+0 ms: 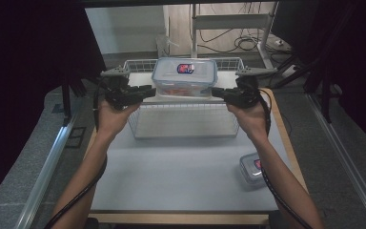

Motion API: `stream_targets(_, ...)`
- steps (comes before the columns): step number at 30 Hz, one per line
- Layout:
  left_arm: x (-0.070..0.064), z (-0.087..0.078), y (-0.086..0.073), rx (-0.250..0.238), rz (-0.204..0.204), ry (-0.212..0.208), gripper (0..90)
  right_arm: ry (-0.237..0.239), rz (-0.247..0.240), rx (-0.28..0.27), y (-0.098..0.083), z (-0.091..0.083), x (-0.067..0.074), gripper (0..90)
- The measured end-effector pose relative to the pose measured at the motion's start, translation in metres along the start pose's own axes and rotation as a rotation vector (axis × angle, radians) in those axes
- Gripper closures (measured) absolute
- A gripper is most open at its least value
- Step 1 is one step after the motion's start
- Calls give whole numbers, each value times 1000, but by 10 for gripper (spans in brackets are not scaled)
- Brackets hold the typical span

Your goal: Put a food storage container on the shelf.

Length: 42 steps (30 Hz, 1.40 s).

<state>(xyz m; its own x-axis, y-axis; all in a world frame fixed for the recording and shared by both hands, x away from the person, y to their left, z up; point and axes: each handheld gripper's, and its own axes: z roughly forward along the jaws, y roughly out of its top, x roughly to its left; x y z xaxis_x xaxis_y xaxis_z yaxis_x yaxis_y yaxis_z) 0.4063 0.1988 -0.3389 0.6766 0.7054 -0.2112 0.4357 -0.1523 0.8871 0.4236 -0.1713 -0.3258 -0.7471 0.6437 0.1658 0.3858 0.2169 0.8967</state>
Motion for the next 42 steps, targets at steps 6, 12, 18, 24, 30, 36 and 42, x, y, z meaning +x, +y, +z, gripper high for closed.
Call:
stream_targets(6,4,12,-6,-2,-29,-9,722,8,17,23,-5,16,-4,897)
stream_targets(12,2,17,-10,-4,-31,-23,703,8,33,28,-8,24,-7,897)
stream_targets(18,-2,16,-17,-2,-27,-26,676,-28,27,25,-6,27,-10,897)
stream_targets(24,-5,16,-22,3,-14,-37,668,-26,35,28,-8,29,-12,894)
stream_targets(30,-18,14,-29,28,34,-26,609,-12,-9,42,-11,26,0,794)
stream_targets(36,-36,12,-40,66,105,4,515,-5,-65,42,-19,20,13,670)
stream_targets(42,-50,15,-55,84,144,1,426,-6,-93,47,-32,15,21,568)
